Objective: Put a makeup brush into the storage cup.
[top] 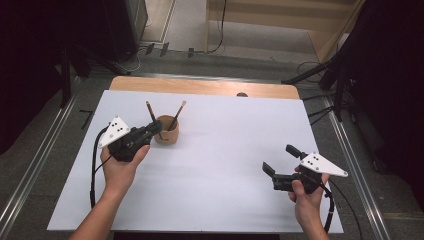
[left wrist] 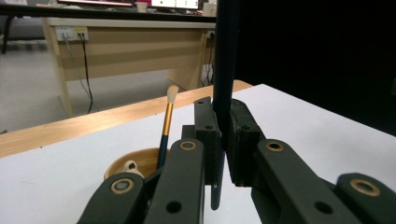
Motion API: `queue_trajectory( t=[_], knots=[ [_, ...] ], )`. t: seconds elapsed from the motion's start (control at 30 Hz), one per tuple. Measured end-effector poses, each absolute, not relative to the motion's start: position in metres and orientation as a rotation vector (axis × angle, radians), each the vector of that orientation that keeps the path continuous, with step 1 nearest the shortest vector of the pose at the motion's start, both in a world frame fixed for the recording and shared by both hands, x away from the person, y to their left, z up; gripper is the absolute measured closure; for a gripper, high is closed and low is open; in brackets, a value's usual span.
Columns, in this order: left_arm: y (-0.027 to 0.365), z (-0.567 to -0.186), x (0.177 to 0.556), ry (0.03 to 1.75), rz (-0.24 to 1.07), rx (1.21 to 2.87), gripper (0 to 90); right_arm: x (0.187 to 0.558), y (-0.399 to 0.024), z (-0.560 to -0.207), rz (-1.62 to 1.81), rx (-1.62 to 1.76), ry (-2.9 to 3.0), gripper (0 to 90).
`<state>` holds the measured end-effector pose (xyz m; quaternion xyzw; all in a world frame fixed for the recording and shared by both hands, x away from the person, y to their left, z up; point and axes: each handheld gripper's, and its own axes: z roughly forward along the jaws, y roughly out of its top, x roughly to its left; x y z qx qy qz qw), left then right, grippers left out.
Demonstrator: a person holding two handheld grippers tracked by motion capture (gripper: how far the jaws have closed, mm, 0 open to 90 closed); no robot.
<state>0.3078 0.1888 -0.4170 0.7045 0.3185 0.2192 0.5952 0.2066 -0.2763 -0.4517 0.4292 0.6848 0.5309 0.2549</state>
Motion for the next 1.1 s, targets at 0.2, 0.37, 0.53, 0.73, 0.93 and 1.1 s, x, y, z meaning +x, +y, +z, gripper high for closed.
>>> queue_trajectory(
  t=[0.2,0.37,0.53,0.73,0.93,1.1],
  knots=[
    [0.185,-0.417,0.314,0.753,0.535,1.612,85.3,0.199,-0.286,-0.458,1.425,1.178,1.850,0.0],
    [0.182,-0.419,0.320,0.755,0.554,1.606,85.3,0.196,-0.292,-0.465,1.437,1.172,1.843,0.0],
    [0.181,-0.422,0.325,0.780,0.582,1.584,85.3,0.192,-0.297,-0.472,1.442,1.184,1.829,0.0],
    [0.178,-0.426,0.333,0.797,0.580,1.566,85.3,0.191,-0.299,-0.476,1.432,1.200,1.827,0.0],
    [0.174,-0.433,0.341,0.828,0.594,1.550,85.2,0.192,-0.296,-0.476,1.437,1.197,1.835,0.0],
    [0.168,-0.440,0.347,0.851,0.600,1.554,85.1,0.192,-0.294,-0.476,1.438,1.202,1.841,0.0]
  ],
)
